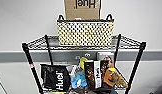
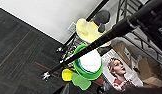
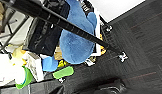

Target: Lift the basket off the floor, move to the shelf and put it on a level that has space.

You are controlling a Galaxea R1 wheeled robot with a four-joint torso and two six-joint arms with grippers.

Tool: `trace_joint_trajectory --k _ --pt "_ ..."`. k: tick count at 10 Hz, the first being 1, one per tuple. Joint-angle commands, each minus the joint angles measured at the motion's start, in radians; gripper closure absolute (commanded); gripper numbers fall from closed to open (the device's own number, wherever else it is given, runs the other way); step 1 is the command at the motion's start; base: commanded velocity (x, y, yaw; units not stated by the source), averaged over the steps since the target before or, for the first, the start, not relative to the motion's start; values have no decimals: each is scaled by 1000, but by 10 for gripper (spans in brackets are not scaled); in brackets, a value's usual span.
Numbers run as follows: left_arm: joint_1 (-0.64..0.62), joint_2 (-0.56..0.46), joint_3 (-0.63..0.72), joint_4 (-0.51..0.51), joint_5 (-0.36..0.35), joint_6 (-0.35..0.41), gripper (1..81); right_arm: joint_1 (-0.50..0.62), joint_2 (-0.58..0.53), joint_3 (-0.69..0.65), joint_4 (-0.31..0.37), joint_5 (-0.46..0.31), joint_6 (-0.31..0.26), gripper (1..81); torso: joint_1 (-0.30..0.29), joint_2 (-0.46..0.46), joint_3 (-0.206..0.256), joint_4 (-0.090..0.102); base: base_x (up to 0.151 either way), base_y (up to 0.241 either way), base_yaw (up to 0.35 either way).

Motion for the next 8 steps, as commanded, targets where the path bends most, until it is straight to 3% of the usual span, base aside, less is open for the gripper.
trace_joint_trajectory --k 1,3,8 --pt "63 83 -108 59 -85 4 10 -50 61 -63 25 63 -62 10 0 0 0 0 0 0 0" --pt "138 144 -165 88 -124 4 10 -117 134 -139 25 74 -85 10 0 0 0 0 0 0 0" --pt "282 336 -306 175 -133 4 10 -224 282 -262 23 92 -140 10 0 0 0 0 0 0 0"
